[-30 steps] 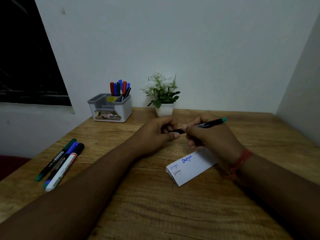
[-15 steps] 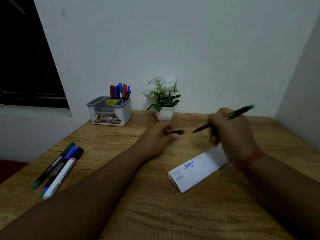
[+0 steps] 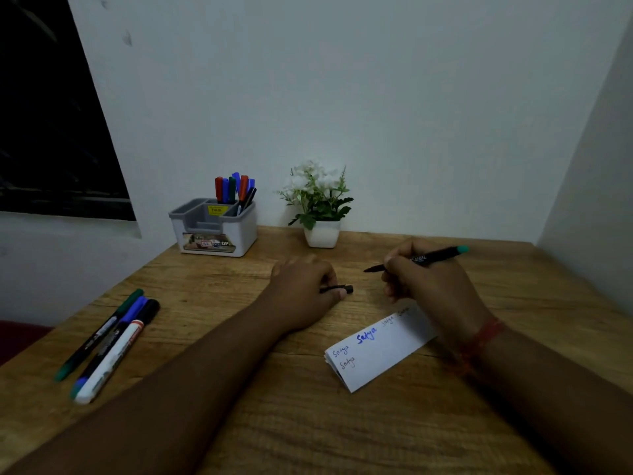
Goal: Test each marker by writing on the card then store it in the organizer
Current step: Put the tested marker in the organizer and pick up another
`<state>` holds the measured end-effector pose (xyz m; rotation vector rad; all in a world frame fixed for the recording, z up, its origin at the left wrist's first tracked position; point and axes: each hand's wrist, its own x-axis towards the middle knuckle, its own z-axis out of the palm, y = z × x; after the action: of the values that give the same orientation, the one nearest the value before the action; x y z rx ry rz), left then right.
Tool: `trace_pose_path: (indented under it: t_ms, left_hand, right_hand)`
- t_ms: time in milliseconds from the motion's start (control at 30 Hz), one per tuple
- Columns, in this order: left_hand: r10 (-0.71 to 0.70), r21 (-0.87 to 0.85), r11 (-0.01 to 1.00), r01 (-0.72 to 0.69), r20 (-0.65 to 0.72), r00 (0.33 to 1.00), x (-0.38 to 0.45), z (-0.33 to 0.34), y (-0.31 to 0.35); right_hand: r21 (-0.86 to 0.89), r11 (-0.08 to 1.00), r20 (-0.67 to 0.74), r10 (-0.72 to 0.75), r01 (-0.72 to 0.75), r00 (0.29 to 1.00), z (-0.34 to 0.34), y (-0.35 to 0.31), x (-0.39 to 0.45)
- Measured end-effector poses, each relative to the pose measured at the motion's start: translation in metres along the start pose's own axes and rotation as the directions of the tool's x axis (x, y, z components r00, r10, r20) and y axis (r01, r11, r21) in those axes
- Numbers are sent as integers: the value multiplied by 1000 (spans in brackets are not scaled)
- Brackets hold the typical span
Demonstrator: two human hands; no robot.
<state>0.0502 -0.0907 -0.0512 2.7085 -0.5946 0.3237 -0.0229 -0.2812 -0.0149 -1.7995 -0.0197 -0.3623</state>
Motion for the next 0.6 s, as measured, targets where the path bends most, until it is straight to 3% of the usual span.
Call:
trace_pose_path:
  t_ms: [200,367,467,600]
  left_hand:
    - [-34,30,999,32,69,997,-2,-9,-7]
    - [40,192,980,-53,71,997,-6,-14,-7]
    - [88,250,962,-106,81,993,-7,-11,-2]
    - [99,248,959,-139,167,981,-8,-10,5]
  right_hand:
    - [-4,999,-18,-34,34,999,-5,0,1]
    - [108,980,2,-170,169,985,-13,-22,-2]
    - [-34,971,101,-232,237,967,-13,-33,-15]
    - [-197,968,238,-110,158,965,-17,-21,-43]
